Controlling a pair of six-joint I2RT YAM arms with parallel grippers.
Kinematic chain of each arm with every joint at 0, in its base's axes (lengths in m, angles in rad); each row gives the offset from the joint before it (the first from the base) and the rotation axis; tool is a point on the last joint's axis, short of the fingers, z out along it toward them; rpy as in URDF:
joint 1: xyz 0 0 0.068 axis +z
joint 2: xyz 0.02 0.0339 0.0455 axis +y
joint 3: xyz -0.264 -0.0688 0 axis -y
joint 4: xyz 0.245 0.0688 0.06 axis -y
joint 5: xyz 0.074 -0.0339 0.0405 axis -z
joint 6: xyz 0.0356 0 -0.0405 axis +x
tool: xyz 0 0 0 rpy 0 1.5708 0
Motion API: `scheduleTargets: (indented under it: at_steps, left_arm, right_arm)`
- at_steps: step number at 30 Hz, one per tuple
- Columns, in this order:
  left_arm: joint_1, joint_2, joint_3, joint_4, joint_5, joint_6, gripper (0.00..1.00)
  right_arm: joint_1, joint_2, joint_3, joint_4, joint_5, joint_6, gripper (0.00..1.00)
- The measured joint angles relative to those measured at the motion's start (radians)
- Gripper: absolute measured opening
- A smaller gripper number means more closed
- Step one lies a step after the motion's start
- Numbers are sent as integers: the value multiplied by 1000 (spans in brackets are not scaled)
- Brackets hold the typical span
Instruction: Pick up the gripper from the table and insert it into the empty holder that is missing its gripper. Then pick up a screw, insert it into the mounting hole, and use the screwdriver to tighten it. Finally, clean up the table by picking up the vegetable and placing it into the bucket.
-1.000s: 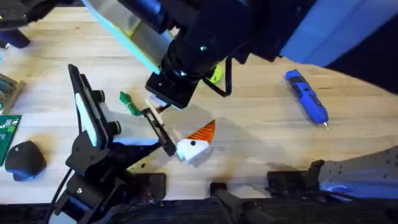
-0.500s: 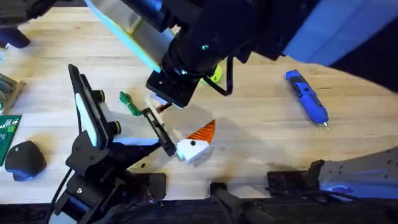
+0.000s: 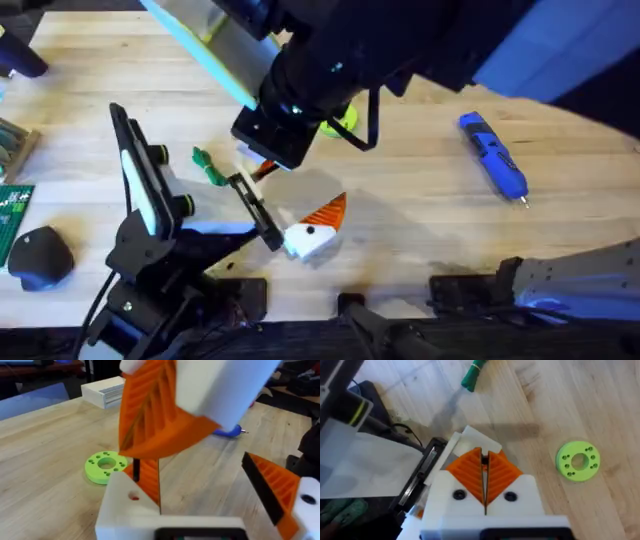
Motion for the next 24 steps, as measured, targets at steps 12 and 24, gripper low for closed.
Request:
scheduleTargets:
  at_steps: [12, 24]
  left_arm:
    - [0, 0, 0, 0, 0, 0, 986]
    - [0, 0, 0, 0, 0, -1, 986]
  right_arm:
    - [0, 0, 0, 1, 0, 8, 4]
    - [5, 28, 0, 10, 0, 16, 4]
